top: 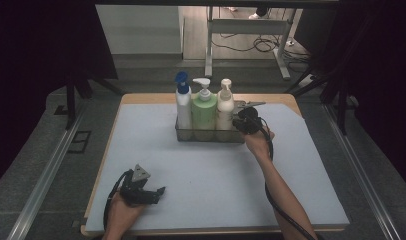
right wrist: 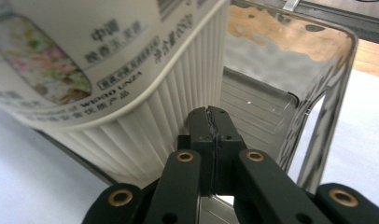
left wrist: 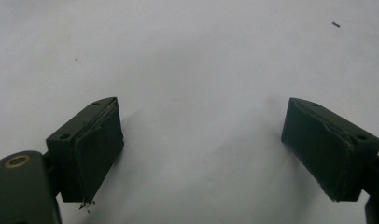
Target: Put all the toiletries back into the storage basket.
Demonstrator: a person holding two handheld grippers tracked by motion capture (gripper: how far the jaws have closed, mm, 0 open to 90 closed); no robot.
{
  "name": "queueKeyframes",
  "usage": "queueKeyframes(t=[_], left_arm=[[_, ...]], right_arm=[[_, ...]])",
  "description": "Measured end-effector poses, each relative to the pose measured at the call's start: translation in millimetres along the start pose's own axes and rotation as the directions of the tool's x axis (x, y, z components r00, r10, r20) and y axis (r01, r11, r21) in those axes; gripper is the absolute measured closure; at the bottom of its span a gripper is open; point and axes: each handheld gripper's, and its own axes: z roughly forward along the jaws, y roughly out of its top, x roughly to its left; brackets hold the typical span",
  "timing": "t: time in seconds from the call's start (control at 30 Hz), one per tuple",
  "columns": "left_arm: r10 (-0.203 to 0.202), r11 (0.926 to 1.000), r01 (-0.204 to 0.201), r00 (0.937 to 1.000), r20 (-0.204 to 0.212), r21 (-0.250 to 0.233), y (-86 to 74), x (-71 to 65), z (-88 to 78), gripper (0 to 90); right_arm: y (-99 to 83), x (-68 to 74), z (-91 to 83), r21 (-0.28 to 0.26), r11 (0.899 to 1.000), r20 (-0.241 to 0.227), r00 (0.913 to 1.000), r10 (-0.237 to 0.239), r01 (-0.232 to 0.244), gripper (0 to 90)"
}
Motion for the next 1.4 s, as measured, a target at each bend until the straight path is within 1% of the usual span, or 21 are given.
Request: queueKeyframes(t=[0.07,0.17,0.4,0.7,0.73,0.8,0.9,1.0,1.07,1.17,1.23,1.3,1.4], left_arm=[[0.000,1.0000,0.000,1.0000,0.000,0.000,0.0,-0.1,0.0,12.3],[0.000,1.0000,0.000,1.0000,0.000,0.000,0.0,0.0,0.0,12.3],[0.000,1.0000,0.000,1.0000,0.000,0.000,0.0,0.0,0.0,12.2],[0.000,1.0000,0.000,1.0000,0.000,0.000,0.0,0.0,0.0,12.3],[0.000,1.0000,0.000,1.0000,0.000,0.000,0.0,-0.1,0.0,12.3],[0.000,1.0000,0.000,1.0000,0.000,0.000,0.0,-0.1,0.0,12.2],[0.000,1.0000,0.000,1.0000,-0.001,0.000,0.0,-0.1,0.0,12.3],[0.000,1.0000,0.000,1.0000,-0.001,0.000,0.0,-0.1,0.0,12.3],[0.000,1.0000,0.000,1.0000,-0.001,0.000,0.0,-0.1,0.0,12.2],[0.000,1.0000,0.000,1.0000,0.000,0.000,0.0,-0.1,0.0,12.3],[0.000,1.0000,0.000,1.0000,-0.001,0.000,0.0,-0.1,0.0,12.3],[0.000,1.0000,0.000,1.0000,0.000,-0.001,0.0,0.0,0.0,12.3],[-0.001,1.0000,0.001,1.0000,0.000,-0.001,0.0,0.0,0.0,12.3]], right_arm=[[-0.4,1.6,0.8,0.001,1.000,-0.008,1.0000,-0.003,0.003,88.9],[-0.9,4.2,1.5,0.000,1.000,-0.005,1.0000,-0.008,0.008,89.1],[-0.9,5.3,0.2,0.008,1.000,-0.012,0.9999,-0.008,0.008,89.4],[-1.9,5.5,-0.4,0.003,1.000,-0.015,0.9999,-0.007,0.007,89.1],[-2.0,5.4,-0.7,0.004,1.000,-0.014,0.9998,-0.010,0.011,87.9],[-2.6,4.4,-2.2,0.006,1.000,-0.001,0.9998,-0.022,0.022,82.1],[-4.1,2.1,-5.4,0.007,1.000,-0.005,0.9996,-0.029,0.029,77.3],[-4.3,1.7,-10.8,-0.005,0.999,0.006,0.9990,-0.044,0.044,71.0],[-4.1,1.4,-15.2,-0.015,0.999,0.004,0.9989,-0.046,0.046,65.0],[-4.1,0.4,-21.3,-0.016,0.998,-0.002,0.9985,-0.054,0.054,55.6],[-4.3,-0.9,-25.5,-0.021,0.998,-0.006,0.9982,-0.060,0.060,51.7],[-4.5,-2.4,-29.7,-0.027,0.998,-0.021,0.9985,-0.051,0.050,47.8],[-5.2,-2.6,-35.6,-0.033,0.998,-0.040,0.9976,-0.056,0.055,42.3]])
